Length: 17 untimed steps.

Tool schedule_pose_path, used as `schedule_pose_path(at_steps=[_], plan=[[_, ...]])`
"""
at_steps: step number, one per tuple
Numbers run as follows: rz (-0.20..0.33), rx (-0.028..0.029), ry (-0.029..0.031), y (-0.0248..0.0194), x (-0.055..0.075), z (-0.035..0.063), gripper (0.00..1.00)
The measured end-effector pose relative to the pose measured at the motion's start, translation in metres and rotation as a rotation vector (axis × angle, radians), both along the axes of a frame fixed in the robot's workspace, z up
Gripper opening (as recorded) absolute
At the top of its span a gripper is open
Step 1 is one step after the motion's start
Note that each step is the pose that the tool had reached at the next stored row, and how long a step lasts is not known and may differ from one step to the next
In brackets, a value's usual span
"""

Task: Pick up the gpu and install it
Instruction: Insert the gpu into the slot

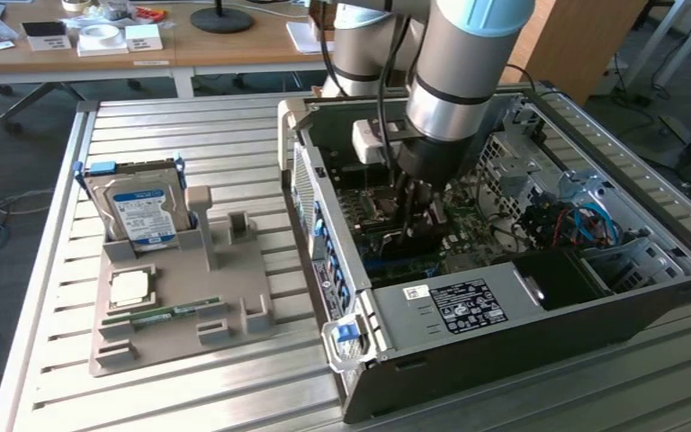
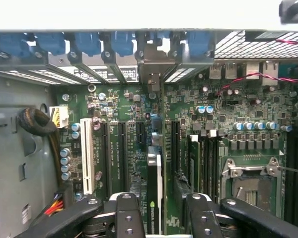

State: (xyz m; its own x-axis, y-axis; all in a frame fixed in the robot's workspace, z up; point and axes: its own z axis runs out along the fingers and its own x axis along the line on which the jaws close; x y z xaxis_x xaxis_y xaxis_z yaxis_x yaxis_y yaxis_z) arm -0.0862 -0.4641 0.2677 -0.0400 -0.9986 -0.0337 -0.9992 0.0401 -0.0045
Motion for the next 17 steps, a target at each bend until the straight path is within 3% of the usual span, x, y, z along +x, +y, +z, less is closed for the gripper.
schedule_pose_path(at_steps=[7, 17], plan=[[0.000, 0.0000, 0.0000, 0.0000, 0.0000, 0.0054, 0.40], [0.000, -0.0001, 0.0000, 0.0000, 0.0000, 0.0057, 0.40]])
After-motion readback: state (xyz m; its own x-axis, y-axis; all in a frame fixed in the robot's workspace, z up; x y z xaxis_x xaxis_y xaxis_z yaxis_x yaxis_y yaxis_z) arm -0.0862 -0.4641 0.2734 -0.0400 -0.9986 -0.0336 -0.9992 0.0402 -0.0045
